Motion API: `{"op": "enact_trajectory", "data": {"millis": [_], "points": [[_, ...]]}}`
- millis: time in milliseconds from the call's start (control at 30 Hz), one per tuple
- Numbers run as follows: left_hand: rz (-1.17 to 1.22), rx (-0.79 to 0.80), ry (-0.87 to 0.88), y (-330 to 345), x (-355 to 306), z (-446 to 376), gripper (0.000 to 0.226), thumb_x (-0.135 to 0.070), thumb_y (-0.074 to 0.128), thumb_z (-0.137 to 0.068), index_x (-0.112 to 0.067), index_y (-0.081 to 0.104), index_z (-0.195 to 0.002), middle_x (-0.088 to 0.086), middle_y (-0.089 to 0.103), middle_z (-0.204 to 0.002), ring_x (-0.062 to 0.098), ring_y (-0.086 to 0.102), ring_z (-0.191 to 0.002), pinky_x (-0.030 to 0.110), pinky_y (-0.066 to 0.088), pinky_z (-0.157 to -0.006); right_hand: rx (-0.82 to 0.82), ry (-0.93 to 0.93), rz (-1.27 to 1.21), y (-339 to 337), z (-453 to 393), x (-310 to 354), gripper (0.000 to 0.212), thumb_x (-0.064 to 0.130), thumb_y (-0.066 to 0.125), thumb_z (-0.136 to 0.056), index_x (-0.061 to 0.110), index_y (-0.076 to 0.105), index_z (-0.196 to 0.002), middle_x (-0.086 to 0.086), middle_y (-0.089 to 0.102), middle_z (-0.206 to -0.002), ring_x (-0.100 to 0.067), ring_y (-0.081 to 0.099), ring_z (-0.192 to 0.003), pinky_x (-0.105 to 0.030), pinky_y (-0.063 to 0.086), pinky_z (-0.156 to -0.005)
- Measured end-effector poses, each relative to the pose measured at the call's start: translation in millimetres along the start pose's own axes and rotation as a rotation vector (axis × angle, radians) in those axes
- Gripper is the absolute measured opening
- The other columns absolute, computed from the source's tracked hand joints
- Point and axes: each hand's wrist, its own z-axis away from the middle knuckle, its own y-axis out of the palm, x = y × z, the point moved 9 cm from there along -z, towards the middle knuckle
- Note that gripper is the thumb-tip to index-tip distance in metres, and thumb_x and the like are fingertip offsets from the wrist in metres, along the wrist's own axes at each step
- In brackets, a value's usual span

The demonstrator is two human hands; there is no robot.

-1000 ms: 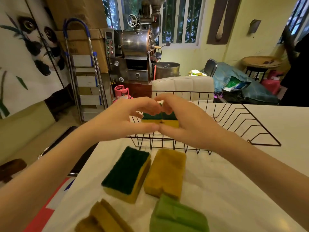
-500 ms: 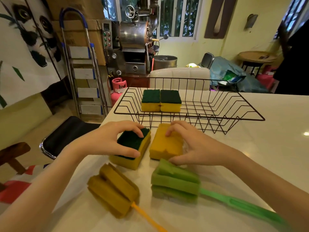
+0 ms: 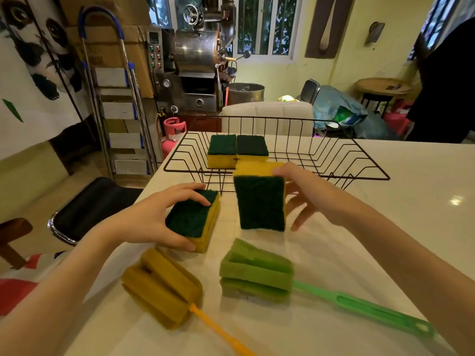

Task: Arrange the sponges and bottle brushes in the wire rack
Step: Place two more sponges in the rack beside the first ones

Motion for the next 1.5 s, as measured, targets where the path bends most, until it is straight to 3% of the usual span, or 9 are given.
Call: {"op": "enact_trajectory", "data": {"millis": [100,333,467,533,667,767,967,1133,1500], "points": [[-0.012,-0.029,0.012,0,-1,-1,0.07,-0.055,0.072,-0.047,-0.056,0.044,-0.111,-0.042,0.022,-0.131,-0.028,0.017,-0.118,-0.006,0.026,-0.088,0.074,0.217,-0.087,-1,0,-25,0.055,0.056,0.028,-0.086,0.011,0.055,-0.104,-0.015,0.063,-0.089,-0.027,0.066,-0.063,-0.032,0.056,-0.055],[-0.019,-0.044,0.022,2,-4,-3,0.079,-0.069,0.07,-0.039,-0.056,0.042,-0.111,-0.045,0.017,-0.127,-0.034,0.012,-0.112,-0.01,0.022,-0.086,0.134,0.42,-0.004,3,1,-48,0.058,0.049,0.031,-0.088,-0.001,0.058,-0.097,-0.022,0.071,-0.072,-0.036,0.07,-0.064,-0.037,0.059,-0.059],[-0.025,-0.077,0.023,2,-5,-3,0.08,-0.077,0.064,-0.038,-0.056,0.04,-0.112,-0.043,0.02,-0.129,-0.031,0.014,-0.116,-0.005,0.023,-0.089,-0.08,0.289,0.349,-12,-6,-33,0.052,0.052,0.033,-0.089,0.006,0.057,-0.098,-0.012,0.066,-0.07,-0.025,0.065,-0.061,-0.029,0.054,-0.057],[-0.03,-0.093,0.028,3,-6,-4,0.08,-0.077,0.064,-0.039,-0.056,0.041,-0.112,-0.042,0.021,-0.13,-0.03,0.015,-0.116,-0.003,0.024,-0.09,-0.128,0.13,0.528,-18,-4,-13,0.05,0.053,0.035,-0.088,0.011,0.056,-0.105,-0.007,0.064,-0.086,-0.022,0.063,-0.077,-0.032,0.053,-0.067],[-0.008,-0.095,0.029,3,-6,-3,0.078,-0.073,0.066,-0.042,-0.054,0.042,-0.113,-0.041,0.022,-0.131,-0.028,0.016,-0.118,-0.006,0.025,-0.087,0.151,-0.1,0.611,5,12,13,0.054,0.048,0.057,-0.08,0.027,0.042,-0.127,0.005,0.047,-0.129,-0.011,0.044,-0.114,-0.027,0.041,-0.089],[0.0,-0.075,0.031,3,-6,-2,0.076,-0.071,0.066,-0.044,-0.056,0.04,-0.114,-0.042,0.018,-0.13,-0.03,0.013,-0.116,-0.009,0.024,-0.085,0.219,-0.126,0.622,20,17,15,0.066,0.046,0.067,-0.072,0.03,0.037,-0.129,0.011,0.043,-0.119,-0.011,0.044,-0.111,-0.023,0.044,-0.083],[-0.008,-0.023,0.012,5,-2,-2,0.077,-0.065,0.068,-0.045,-0.059,0.037,-0.115,-0.043,0.015,-0.13,-0.032,0.012,-0.114,-0.007,0.027,-0.086,0.046,-0.179,0.815,24,11,17,0.074,0.064,0.064,-0.063,0.031,0.038,-0.124,0.007,0.05,-0.117,-0.015,0.048,-0.103,-0.037,0.049,-0.082],[0.0,-0.033,-0.007,0,-11,-6,0.072,-0.069,0.069,-0.04,-0.053,0.048,-0.107,-0.032,0.035,-0.122,-0.02,0.028,-0.114,-0.005,0.033,-0.081,0.037,-0.233,0.854,24,12,20,0.071,0.059,0.066,-0.062,0.031,0.04,-0.122,0.004,0.054,-0.112,-0.017,0.051,-0.096,-0.039,0.05,-0.079],[0.015,0.053,0.144,-31,-89,-28,0.067,-0.065,0.069,-0.045,-0.05,0.049,-0.107,-0.036,0.046,-0.114,-0.015,0.042,-0.109,0.001,0.039,-0.084,-0.056,-0.198,0.586,-58,28,56,0.044,0.058,0.066,-0.064,0.047,0.048,-0.102,0.012,0.054,-0.108,-0.002,0.051,-0.093,-0.017,0.044,-0.07]]}}
